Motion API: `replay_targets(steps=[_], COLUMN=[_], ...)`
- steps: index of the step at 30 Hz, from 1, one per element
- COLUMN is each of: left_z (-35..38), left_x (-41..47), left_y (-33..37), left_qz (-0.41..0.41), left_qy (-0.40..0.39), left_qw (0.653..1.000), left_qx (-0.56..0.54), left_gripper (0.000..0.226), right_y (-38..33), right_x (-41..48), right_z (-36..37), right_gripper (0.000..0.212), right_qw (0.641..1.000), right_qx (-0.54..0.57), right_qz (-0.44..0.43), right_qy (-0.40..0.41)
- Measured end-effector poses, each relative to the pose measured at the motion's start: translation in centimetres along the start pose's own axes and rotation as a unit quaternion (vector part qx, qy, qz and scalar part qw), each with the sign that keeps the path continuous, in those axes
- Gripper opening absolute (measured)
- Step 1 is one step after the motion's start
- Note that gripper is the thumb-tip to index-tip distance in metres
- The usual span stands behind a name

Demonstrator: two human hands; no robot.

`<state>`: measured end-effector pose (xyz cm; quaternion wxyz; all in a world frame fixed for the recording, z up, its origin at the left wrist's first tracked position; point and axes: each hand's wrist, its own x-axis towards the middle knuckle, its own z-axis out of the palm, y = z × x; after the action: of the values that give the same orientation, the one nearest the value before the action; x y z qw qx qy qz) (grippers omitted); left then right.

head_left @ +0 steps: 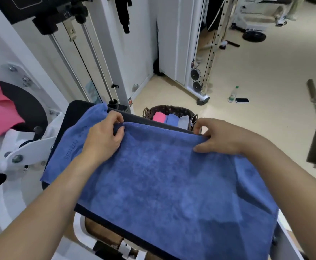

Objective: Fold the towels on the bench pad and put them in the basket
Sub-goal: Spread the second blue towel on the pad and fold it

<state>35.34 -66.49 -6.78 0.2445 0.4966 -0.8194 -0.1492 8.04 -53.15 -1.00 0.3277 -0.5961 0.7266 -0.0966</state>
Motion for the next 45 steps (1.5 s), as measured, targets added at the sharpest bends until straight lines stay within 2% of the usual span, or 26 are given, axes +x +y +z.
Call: replay_targets(steps=[3,7,11,13,16,19,21,26,28,30,34,37,38,41,45], left_z=[0.1,0.4,0.1,-0.6,-2.1,-3.4,-3.9,-3.0,-2.4,-1.9,-1.4,-1.6,-1.9,-2.8,-3.1], left_x=[0.2,0.0,-0.3,-0.6,-1.0,-2.0,-3.4,-8.3,-10.0,-11.1,-11.7,-11.5,-11.5,-11.6,-11.8], left_y=[-0.6,-0.9,-0.8,-1.3,-3.0,-5.7,-7.9,-14.2,-15.9,-17.0,-18.3,-18.4,-18.4,-18.9,-19.7], left_qz=[0.03,0.036,0.007,-0.025,-0.078,-0.135,-0.161,-0.248,-0.283,-0.313,-0.362,-0.394,-0.412,-0.449,-0.434], left_qy=[0.002,0.004,0.006,0.027,0.094,0.14,0.149,0.126,0.115,0.104,0.135,0.171,0.182,0.206,0.208], left_qw=[0.999,0.999,1.0,0.995,0.981,0.974,0.973,0.96,0.952,0.944,0.922,0.898,0.885,0.856,0.871], left_qx=[0.018,0.041,-0.015,-0.09,-0.153,-0.12,-0.077,-0.032,-0.032,-0.021,-0.032,-0.096,-0.119,-0.154,-0.099], left_gripper=[0.022,0.029,0.046,0.051,0.042,0.031,0.027,0.032,0.031,0.031,0.023,0.001,0.004,0.006,0.01], right_y=[1.3,3.2,3.6,2.2,-2.1,-7.8,-11.3,-16.8,-17.9,-18.7,-20.5,-22.4,-23.1,-24.6,-25.2], right_x=[-0.2,0.3,0.6,1.1,3.2,6.7,9.6,15.5,17.3,18.6,20.2,21.3,21.7,22.8,24.0], right_z=[-1.6,-2.6,-2.4,-2.2,-1.7,-0.2,1.4,5.8,7.2,8.3,9.5,9.4,9.3,9.3,10.6], right_gripper=[0.026,0.028,0.03,0.024,0.009,0.016,0.023,0.04,0.037,0.025,0.033,0.018,0.015,0.018,0.022], right_qw=[0.998,0.991,0.987,0.99,0.991,0.988,0.988,0.99,0.989,0.986,0.982,0.981,0.981,0.976,0.96], right_qx=[-0.048,-0.088,-0.082,-0.059,-0.007,0.047,0.045,-0.032,-0.057,-0.066,0.026,0.069,0.069,0.002,-0.12], right_qz=[0.047,0.102,0.127,0.096,0.017,-0.036,-0.058,-0.061,-0.053,-0.067,-0.098,-0.115,-0.123,-0.16,-0.175], right_qy=[-0.019,0.02,0.057,0.086,0.132,0.145,0.138,0.126,0.128,0.14,0.162,0.141,0.135,0.146,0.184])
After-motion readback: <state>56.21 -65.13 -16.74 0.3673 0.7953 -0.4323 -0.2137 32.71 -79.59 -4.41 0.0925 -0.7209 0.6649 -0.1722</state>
